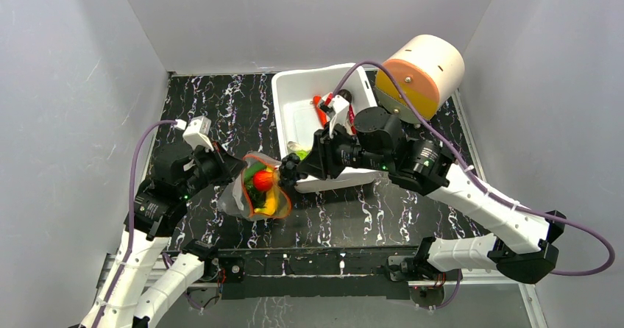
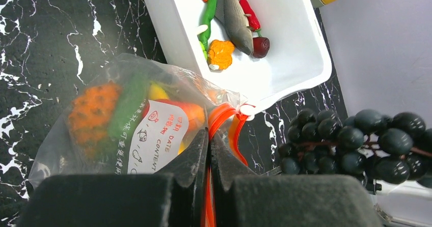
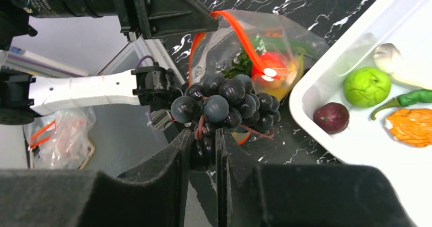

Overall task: Place the food in the zip-top bag and seal the zipper
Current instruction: Place the fake fruit in the zipper food storage bag.

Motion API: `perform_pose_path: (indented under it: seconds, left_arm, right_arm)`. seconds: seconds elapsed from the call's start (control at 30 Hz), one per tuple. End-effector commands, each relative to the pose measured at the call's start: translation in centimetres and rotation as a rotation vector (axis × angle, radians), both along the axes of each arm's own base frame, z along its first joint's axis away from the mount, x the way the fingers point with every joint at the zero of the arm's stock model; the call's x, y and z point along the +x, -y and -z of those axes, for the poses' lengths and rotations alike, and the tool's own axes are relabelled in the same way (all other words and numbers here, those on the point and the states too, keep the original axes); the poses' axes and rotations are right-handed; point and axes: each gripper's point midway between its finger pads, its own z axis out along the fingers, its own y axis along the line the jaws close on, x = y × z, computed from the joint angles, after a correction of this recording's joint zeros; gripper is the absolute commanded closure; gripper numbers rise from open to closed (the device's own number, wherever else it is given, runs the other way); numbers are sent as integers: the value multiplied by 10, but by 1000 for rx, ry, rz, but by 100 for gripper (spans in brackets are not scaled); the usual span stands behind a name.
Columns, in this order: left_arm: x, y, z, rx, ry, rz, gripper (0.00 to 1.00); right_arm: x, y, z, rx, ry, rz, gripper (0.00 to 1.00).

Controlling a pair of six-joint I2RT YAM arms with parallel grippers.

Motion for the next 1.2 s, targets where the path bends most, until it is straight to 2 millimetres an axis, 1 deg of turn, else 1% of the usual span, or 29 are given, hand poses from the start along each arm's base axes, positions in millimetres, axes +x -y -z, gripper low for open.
perform_pose_path:
  seconds: [0.0,0.3,0.5,0.7,0.8,0.93,1.07,1.17]
  left_arm:
    - [-3,4,-22,-52,36,9,100]
    - [-5,5,-20,-54,27,17,100]
    - [-5,7,-19,-58,25,25,100]
    - [-7,7,-19,-56,23,29,100]
    - [-8,7,-20,-61,25,32,100]
    - [-8,8,-21,-67,26,36,100]
    - [-9,9,-23,-74,27,41,100]
    - [-10,10,-24,-80,27,43,100]
  right_arm:
    - [-9,-15,-31,147,25,-43,89]
    - [-13,-38,-19,179,-19,-69,89]
    - [-14,-57,-16,194,-31,-85,89]
    - [-17,-71,-12,202,-47,-102,89]
    - [-16,-77,-5,191,-51,-98,89]
    - [-9,-83,6,164,-49,-67,89]
    - [-2,-88,24,117,-49,-41,89]
    - [2,-92,33,100,-53,-31,89]
